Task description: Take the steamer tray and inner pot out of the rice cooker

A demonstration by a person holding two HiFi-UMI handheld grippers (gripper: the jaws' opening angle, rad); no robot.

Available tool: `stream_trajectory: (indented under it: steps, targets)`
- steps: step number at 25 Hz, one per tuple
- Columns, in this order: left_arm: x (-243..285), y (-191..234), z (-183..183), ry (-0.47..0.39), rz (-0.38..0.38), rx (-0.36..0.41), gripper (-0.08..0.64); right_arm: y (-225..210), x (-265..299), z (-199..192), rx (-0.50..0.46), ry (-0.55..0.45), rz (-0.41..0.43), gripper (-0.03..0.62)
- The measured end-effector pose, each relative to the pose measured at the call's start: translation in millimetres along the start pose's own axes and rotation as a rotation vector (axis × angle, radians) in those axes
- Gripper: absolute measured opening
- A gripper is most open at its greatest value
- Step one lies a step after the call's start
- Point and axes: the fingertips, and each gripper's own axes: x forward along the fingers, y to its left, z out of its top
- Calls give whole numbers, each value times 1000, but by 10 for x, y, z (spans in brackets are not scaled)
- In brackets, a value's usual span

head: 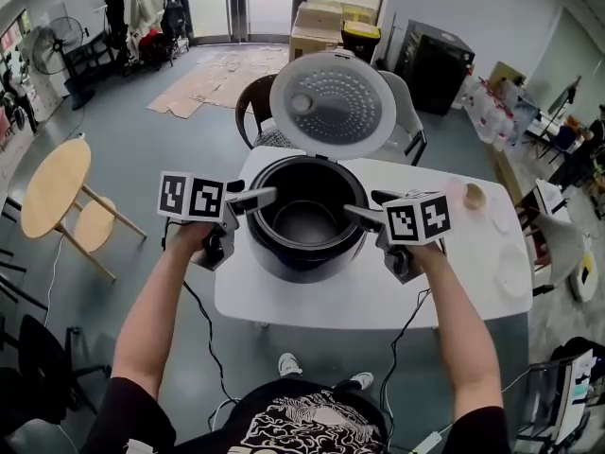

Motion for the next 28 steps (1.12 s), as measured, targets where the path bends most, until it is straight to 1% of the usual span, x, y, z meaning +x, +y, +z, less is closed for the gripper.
stream_trajectory:
  steps: [3, 6, 9, 13, 16, 18, 21, 24, 25, 26, 28]
  targets:
    - [54, 80, -20, 11, -65, -116, 413, -28, 87, -80, 41, 48, 30, 347]
    - [108, 108, -16, 53, -108, -180, 410, -61, 163, -90, 89, 78, 73, 341]
    - [142, 127, -78, 113, -151, -222, 405, -53, 248, -105, 130, 98, 98, 340]
    - [201, 108, -174, 184, -171, -232, 399, -82, 293, -100, 189, 112, 122, 340]
    - [199, 126, -171, 192, -195, -284, 387, -98, 311, -103, 233, 123, 125, 339]
    - [234, 146, -136, 188, -204, -321, 359, -142, 320, -109, 258, 137, 130, 340]
    - [302, 162, -128, 197, -184, -332, 338, -194, 319, -138, 288, 150, 138, 336]
    - [380, 179, -140, 216, -138, -346, 304, -283, 308, -154, 330, 156, 126, 313]
    - [396, 209, -149, 227, -117, -358, 286, -310, 319, -154, 346, 160, 118, 303]
    - [401, 251, -161, 243, -94, -366, 251, -330, 340, -152, 362, 165, 108, 286]
    - [396, 320, -188, 273, -62, -365, 206, -350, 388, -151, 387, 178, 83, 250]
